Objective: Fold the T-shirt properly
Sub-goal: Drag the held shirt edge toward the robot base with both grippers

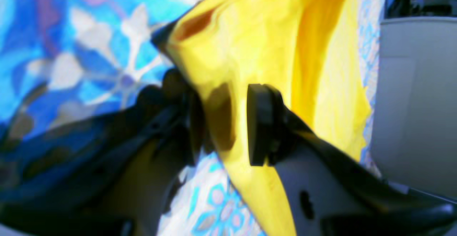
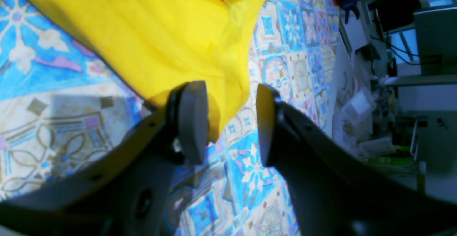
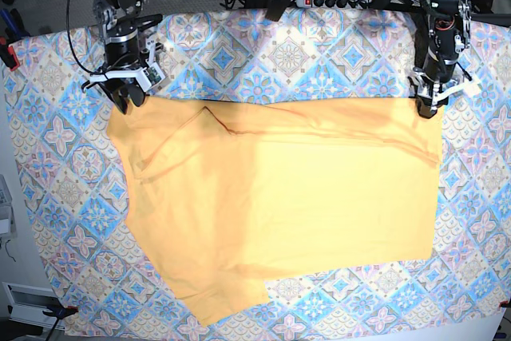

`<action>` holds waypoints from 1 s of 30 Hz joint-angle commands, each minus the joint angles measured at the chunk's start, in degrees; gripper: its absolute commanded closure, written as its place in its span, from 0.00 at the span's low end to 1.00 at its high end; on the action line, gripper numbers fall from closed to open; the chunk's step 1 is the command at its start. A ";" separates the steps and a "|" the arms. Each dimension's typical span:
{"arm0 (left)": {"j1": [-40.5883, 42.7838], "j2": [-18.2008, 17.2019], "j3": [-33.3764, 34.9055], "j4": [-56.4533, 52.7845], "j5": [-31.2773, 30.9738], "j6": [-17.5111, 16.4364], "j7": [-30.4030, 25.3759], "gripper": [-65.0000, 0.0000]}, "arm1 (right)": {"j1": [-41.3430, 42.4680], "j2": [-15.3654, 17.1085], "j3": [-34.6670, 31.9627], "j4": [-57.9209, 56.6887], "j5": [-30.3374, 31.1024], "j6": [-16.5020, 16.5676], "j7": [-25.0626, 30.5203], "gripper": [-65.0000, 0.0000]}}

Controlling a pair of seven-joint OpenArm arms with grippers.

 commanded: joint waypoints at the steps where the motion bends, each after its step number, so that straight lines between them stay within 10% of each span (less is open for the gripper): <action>1: -0.18 -0.78 -0.10 0.28 0.06 0.20 0.18 0.71 | 0.07 0.47 0.32 0.91 -0.29 -0.94 0.86 0.65; 5: -0.36 -0.78 -0.10 0.36 0.06 0.20 2.73 0.99 | 0.07 0.47 0.68 0.39 -0.20 -0.94 0.51 0.65; 13: -0.36 -0.78 -0.10 0.45 0.06 0.20 3.25 1.00 | -0.89 6.10 -3.90 -0.41 -0.29 -0.94 -4.85 0.65; 30: 0.17 -0.78 -0.10 0.45 0.06 0.20 3.61 1.00 | 8.86 6.45 -8.47 -14.03 -0.29 -0.94 -4.68 0.65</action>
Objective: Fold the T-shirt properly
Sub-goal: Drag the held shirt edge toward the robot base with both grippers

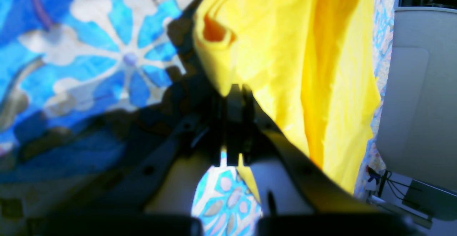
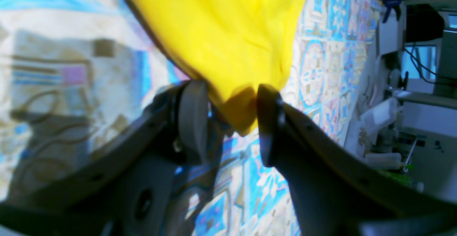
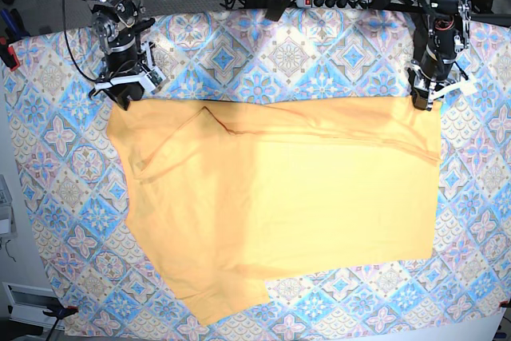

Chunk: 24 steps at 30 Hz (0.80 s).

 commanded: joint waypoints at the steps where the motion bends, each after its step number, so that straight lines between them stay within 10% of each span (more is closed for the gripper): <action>1: 0.08 -0.80 -0.17 0.60 -0.05 -0.15 0.22 1.00 | 0.80 0.77 0.23 -0.26 -0.14 -0.09 -0.92 0.65; 8: 0.08 -0.80 -0.17 0.60 -0.05 -0.15 0.22 1.00 | 3.18 0.77 0.23 -2.73 -0.14 0.00 -0.92 0.68; 14: 0.17 -0.80 -0.17 0.69 -0.05 -0.15 0.31 1.00 | 3.18 0.77 0.23 -2.20 -0.05 1.50 -0.83 1.00; 24: 5.36 -0.80 -0.17 6.93 -0.05 -0.23 0.31 1.00 | -3.15 2.26 1.90 3.87 0.04 1.50 -0.83 1.00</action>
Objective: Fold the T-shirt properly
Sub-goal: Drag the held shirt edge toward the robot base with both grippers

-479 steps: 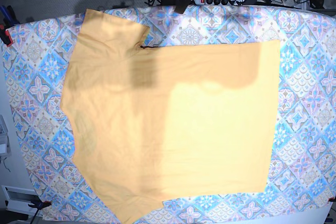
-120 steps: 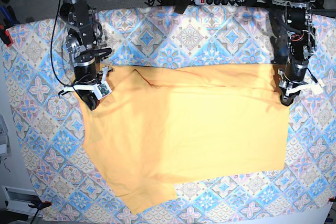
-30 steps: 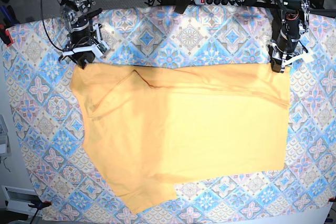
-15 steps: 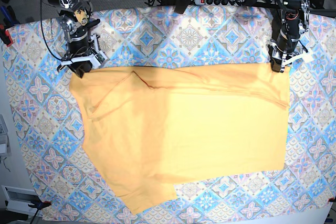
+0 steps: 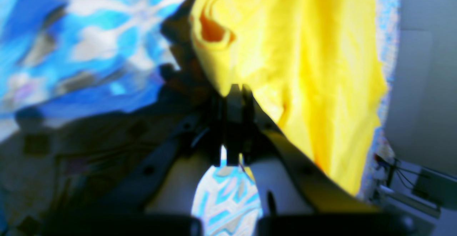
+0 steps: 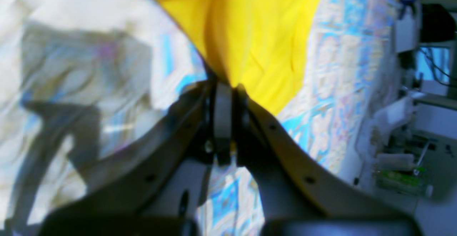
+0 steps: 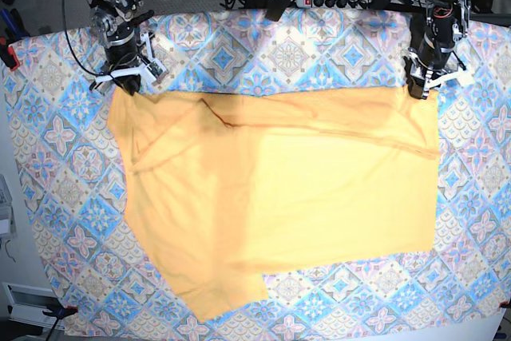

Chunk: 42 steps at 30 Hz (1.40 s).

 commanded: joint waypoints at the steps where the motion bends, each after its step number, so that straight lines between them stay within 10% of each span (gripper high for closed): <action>1: 0.92 -0.98 -0.43 1.05 -0.36 -1.11 -0.28 1.00 | -0.64 1.37 1.18 1.00 -0.20 -1.06 0.22 1.00; 42: 21.32 -1.68 -1.84 8.00 -0.36 -3.83 -0.28 1.00 | -20.25 3.83 10.41 0.48 -0.20 -1.15 7.43 1.00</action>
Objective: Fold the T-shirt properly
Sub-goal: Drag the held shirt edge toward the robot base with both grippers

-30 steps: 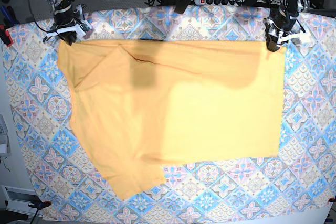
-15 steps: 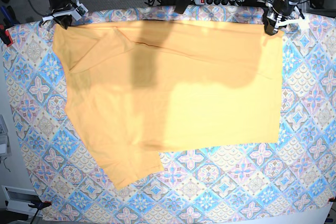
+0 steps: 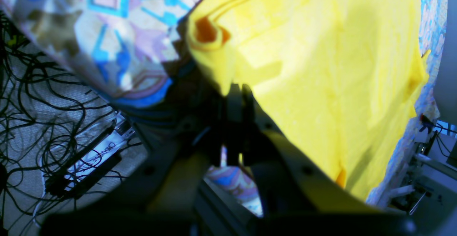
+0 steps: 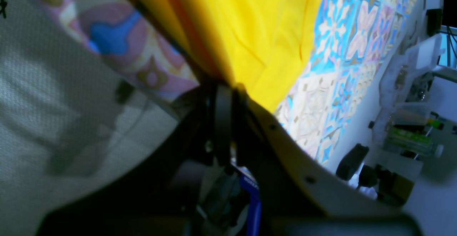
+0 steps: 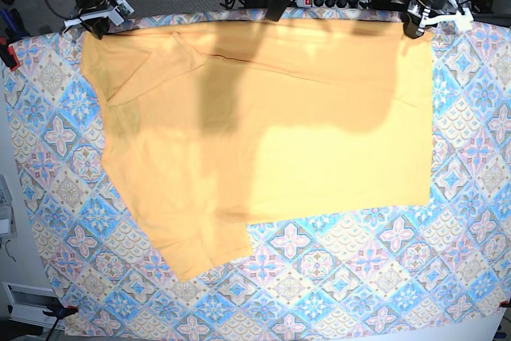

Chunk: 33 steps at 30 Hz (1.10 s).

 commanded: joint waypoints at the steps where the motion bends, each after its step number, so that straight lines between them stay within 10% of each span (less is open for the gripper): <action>1: 0.69 -0.85 -0.74 0.26 -0.05 0.25 -1.00 1.00 | -1.04 0.86 0.32 0.08 0.13 0.53 -0.92 1.00; 11: 0.60 -0.85 -0.74 0.35 -0.05 0.25 -1.00 0.88 | -1.04 0.86 0.40 0.08 0.13 -7.73 -0.84 0.90; 16: 0.69 -0.85 -0.57 0.35 -0.05 0.17 -1.00 0.75 | -1.04 0.86 0.40 0.08 0.13 -7.91 -0.84 0.81; 33: 4.12 -0.85 -1.80 0.70 -0.05 -3.26 -0.92 0.75 | -3.50 0.51 7.09 -1.59 0.13 -7.99 -0.84 0.80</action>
